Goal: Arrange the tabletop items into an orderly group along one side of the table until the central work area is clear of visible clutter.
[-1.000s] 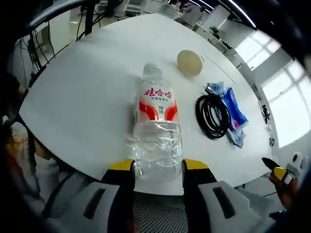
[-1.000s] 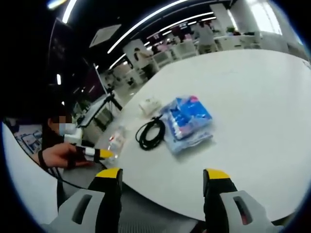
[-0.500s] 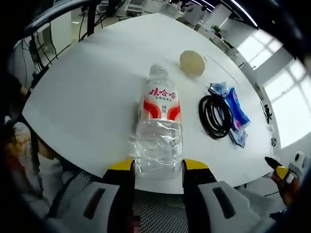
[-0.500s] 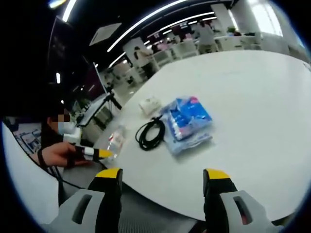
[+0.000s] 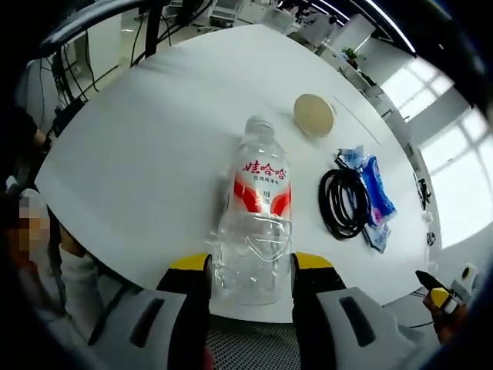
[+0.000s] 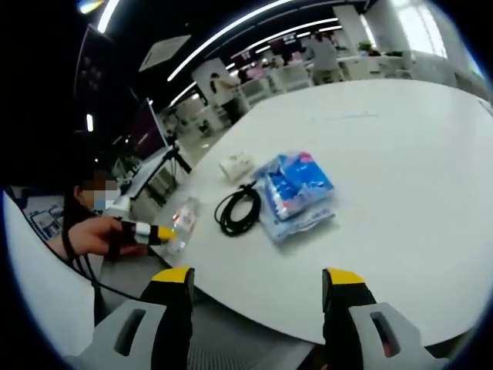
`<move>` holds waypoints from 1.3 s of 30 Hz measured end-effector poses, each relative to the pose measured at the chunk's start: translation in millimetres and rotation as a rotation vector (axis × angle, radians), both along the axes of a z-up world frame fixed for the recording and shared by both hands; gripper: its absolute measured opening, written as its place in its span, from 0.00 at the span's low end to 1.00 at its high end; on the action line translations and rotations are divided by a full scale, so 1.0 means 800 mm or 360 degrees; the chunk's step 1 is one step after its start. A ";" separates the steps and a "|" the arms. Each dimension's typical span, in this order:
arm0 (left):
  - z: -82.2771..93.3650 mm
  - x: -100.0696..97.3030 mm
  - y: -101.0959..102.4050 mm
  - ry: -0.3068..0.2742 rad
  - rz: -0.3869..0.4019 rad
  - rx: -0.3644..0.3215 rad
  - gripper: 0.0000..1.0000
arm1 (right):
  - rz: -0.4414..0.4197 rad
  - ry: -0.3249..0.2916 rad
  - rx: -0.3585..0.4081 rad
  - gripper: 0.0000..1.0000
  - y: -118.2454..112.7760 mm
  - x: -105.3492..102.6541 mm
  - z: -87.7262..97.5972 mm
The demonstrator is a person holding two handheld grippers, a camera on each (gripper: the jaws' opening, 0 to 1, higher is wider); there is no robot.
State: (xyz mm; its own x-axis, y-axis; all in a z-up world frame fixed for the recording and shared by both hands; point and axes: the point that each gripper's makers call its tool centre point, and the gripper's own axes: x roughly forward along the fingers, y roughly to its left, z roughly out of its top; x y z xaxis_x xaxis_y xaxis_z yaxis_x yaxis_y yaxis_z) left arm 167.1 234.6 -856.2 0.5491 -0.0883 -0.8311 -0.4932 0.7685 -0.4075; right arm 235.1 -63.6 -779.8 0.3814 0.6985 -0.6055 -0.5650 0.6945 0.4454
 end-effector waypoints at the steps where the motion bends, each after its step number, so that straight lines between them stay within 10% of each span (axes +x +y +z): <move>1: 0.002 0.002 0.000 -0.0001 -0.0003 0.0001 0.40 | -0.0004 -0.0001 0.0001 0.69 0.000 0.000 0.000; 27: -0.006 0.083 0.016 0.0079 -0.0274 0.0118 0.53 | -0.0012 0.0027 -0.0029 0.69 0.026 -0.016 0.007; 39: -0.022 0.105 0.044 0.0012 -0.0213 0.0134 0.40 | -0.0045 -0.0012 -0.0046 0.69 0.032 -0.008 0.021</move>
